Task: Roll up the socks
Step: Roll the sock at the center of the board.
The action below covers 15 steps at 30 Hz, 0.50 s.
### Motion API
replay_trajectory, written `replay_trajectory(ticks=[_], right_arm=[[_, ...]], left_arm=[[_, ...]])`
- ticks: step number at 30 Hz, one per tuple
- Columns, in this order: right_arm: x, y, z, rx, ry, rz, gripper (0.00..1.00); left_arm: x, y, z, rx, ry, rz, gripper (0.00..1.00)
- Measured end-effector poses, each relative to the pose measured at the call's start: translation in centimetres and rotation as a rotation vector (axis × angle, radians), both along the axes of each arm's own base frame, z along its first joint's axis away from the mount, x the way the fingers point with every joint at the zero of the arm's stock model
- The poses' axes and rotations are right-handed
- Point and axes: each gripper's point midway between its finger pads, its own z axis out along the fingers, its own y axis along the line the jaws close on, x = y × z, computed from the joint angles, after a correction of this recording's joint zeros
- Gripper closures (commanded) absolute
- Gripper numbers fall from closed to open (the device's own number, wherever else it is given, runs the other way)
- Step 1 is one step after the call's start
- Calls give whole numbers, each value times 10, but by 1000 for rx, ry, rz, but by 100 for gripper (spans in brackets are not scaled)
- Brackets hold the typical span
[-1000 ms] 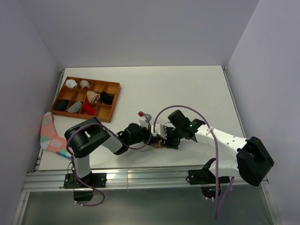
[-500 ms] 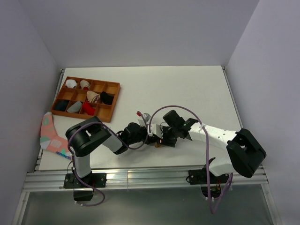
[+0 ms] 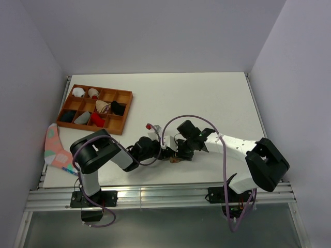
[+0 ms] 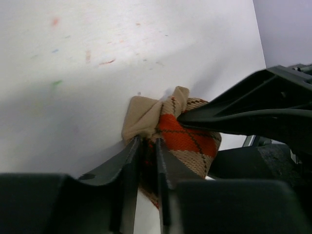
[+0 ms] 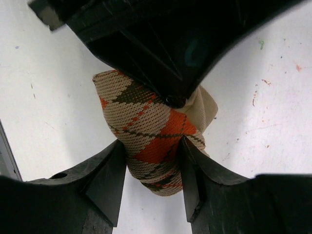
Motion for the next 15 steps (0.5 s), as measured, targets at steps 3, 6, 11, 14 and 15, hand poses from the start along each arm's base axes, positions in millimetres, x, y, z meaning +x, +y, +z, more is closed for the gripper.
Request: replay_trajectory(ticks=[3, 6, 11, 14, 15], right_arm=[[-2, 3, 0, 8, 12, 3, 81], [-3, 5, 1, 9, 20, 1, 84], [-1, 8, 1, -3, 49, -24, 85], [0, 10, 1, -10, 64, -38, 86], [0, 10, 1, -13, 70, -43, 86]], left_arm=[[-1, 12, 0, -7, 35, 66, 62], [-4, 27, 2, -15, 61, 130, 59], [-10, 50, 3, -27, 107, 230, 55], [-13, 63, 4, -32, 135, 292, 53], [-13, 69, 5, -32, 144, 319, 52]])
